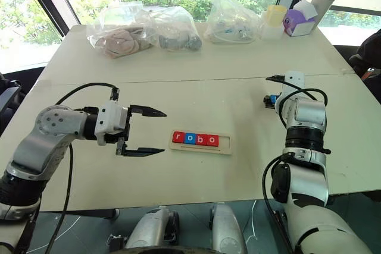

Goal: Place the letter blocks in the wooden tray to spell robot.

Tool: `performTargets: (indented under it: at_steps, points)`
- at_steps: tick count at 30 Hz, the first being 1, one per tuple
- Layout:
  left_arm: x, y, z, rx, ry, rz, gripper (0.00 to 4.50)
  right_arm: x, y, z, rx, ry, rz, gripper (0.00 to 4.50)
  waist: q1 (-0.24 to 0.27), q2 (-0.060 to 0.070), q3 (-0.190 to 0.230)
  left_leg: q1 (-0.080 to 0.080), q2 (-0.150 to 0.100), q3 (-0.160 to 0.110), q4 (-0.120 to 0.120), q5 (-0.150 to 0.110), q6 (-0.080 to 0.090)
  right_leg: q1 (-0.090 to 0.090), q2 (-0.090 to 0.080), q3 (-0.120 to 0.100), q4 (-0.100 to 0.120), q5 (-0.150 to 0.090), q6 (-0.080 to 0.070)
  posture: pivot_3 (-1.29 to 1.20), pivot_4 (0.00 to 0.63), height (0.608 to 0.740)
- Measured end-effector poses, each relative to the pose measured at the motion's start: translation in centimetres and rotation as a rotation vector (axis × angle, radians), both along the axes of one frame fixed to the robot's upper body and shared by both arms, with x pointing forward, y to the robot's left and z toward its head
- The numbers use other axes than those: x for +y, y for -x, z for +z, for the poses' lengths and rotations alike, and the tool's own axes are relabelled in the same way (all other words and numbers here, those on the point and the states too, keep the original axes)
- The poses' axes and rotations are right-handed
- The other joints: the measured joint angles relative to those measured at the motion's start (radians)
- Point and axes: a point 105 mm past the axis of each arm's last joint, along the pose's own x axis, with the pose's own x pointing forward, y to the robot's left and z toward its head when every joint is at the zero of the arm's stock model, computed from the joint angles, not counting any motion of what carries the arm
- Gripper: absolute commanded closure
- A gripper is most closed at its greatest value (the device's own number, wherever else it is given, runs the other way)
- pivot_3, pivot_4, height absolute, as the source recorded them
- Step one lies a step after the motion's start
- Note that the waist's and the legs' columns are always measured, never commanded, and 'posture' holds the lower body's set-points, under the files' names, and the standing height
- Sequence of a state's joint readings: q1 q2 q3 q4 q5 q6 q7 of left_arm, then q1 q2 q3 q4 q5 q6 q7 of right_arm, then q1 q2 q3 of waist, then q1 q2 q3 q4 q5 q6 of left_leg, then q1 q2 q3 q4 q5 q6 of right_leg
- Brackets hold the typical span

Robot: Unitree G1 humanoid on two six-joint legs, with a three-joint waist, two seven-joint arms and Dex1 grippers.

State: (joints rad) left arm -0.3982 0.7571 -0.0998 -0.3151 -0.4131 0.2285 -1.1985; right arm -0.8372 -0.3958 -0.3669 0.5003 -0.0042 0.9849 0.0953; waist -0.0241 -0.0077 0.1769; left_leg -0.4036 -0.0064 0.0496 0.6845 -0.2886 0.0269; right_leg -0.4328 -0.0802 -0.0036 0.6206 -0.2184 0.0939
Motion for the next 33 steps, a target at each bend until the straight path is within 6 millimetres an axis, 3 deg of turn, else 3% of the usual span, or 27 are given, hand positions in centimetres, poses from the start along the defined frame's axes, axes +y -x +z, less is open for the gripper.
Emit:
performTargets:
  at_steps: [5, 13, 18, 21, 28, 33]
  points:
    - [0.1, -0.1, 0.0, 0.003, 0.004, 0.004, 0.0, 1.0, -0.5, 0.1, 0.006, -0.002, 0.037, 3.36, -0.001, 0.0, 0.0, 0.0, 0.0, 0.0, 0.0, 0.0, 0.0, 0.0, 0.0, 0.0, 0.0, 0.0, 0.0, 0.0, 0.15, 0.74]
    - [0.6, -0.6, -0.2, 0.023, 0.007, 0.039, 0.0, 0.8, 0.2, 0.4, 0.043, 0.025, 0.062, 3.35, 0.006, 0.0, 0.0, -0.001, 0.0, -0.001, -0.001, 0.0, 0.0, 0.0, 0.0, 0.0, 0.0, 0.0, 0.0, 0.0, 0.15, 0.74]
    - [1.0, -0.8, -0.4, 0.046, 0.011, 0.066, 0.0, 1.0, 4.3, 1.6, 0.123, 0.067, 0.181, 3.35, 0.012, 0.0, 0.0, -0.005, 0.0, -0.002, -0.001, 0.0, 0.001, -0.004, 0.0, 0.0, 0.0, 0.0, 0.0, 0.0, 0.15, 0.74]
    - [1.0, -0.9, -0.4, 0.049, 0.013, 0.07, 0.0, 2.9, 7.0, 2.5, 0.135, 0.067, 0.292, 3.35, 0.01, 0.0, 0.0, -0.004, 0.0, -0.002, -0.001, -0.001, 0.001, -0.004, 0.0, -0.001, -0.001, 0.0, 0.0, 0.0, 0.15, 0.74]
    - [1.2, -1.2, -0.6, 0.058, 0.017, 0.08, 0.0, 7.0, 12.7, -0.4, 0.181, 0.042, 0.543, 3.35, 0.012, 0.0, 0.0, -0.004, 0.0, -0.002, 0.0, 0.0, 0.001, -0.003, 0.0, -0.001, -0.002, 0.0, 0.0, 0.0, 0.15, 0.74]
    - [1.2, -1.1, -0.7, 0.059, 0.015, 0.072, 0.0, 6.3, 13.9, -0.9, 0.209, 0.096, 0.527, 3.35, 0.012, -0.001, 0.0, -0.004, 0.0, -0.001, 0.0, 0.0, 0.001, -0.002, 0.0, -0.001, -0.003, -0.002, -0.002, 0.0, 0.15, 0.74]
